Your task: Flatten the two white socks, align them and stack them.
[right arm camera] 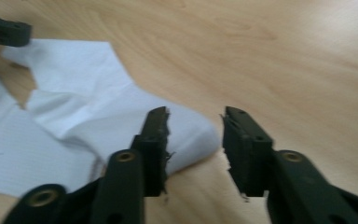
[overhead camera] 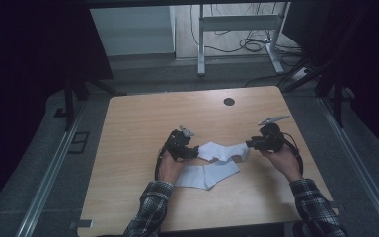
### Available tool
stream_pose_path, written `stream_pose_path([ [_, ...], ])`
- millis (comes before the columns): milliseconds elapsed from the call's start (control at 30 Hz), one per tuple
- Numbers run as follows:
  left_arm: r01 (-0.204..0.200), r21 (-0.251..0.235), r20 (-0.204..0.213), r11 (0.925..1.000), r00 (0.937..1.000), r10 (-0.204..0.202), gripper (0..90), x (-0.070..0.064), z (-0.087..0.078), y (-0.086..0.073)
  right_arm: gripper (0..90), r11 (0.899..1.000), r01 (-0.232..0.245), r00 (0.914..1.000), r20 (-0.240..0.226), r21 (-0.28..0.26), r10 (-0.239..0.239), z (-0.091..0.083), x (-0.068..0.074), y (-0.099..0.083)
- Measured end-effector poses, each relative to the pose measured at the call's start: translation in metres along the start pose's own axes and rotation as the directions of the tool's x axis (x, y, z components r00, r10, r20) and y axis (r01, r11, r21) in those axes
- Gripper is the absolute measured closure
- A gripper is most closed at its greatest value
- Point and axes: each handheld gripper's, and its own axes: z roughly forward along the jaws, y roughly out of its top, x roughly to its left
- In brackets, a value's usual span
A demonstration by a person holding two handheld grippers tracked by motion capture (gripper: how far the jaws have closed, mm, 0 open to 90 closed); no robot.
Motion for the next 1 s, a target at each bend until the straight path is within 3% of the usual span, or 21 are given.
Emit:
stream_pose_path([
  [167,-0.011,0.027,0.011,0.9996,0.9999,0.011,30.5,-0.004,0.009,-0.005,45.5,0.999,-0.003,1.0,0.002,0.04,0.003,0.019,0.011,-0.011],
  [233,-0.009,0.032,0.023,0.9994,0.9997,0.009,33.0,-0.004,0.011,-0.006,45.9,0.996,0.019,0.9989,0.04,0.087,-0.022,0.031,0.014,-0.016],
  [300,-0.018,0.037,0.029,0.9992,0.9994,0.017,37.6,-0.004,0.011,-0.007,54.9,0.995,0.079,0.992,0.093,0.064,-0.085,0.036,0.018,-0.019],
  [367,-0.034,0.038,0.07,0.9987,0.997,0.031,49.1,-0.005,0.011,-0.007,63.9,0.989,0.12,0.9817,0.138,0.084,-0.131,0.037,0.021,-0.017],
  [467,-0.031,0.016,0.053,0.9994,0.9981,0.03,47.5,-0.004,0.006,-0.005,77.1,0.982,0.162,0.9711,0.162,0.093,-0.176,0.038,0.023,-0.016],
  [633,0.004,-0.003,0.015,1.0,0.9999,-0.004,46.7,0.007,-0.003,-0.003,79.6,0.983,0.165,0.9735,0.146,0.082,-0.176,0.036,0.017,-0.018],
  [833,0.027,0.003,0.073,0.9996,0.997,-0.027,45.8,0.01,-0.001,-0.007,78.8,0.984,0.159,0.9774,0.129,0.074,-0.168,0.035,0.014,-0.019],
  [1000,-0.006,0.021,0.121,0.9998,0.9926,0.003,45.4,-0.001,0.006,-0.009,78.2,0.985,0.158,0.9785,0.124,0.069,-0.165,0.035,0.013,-0.02],
])
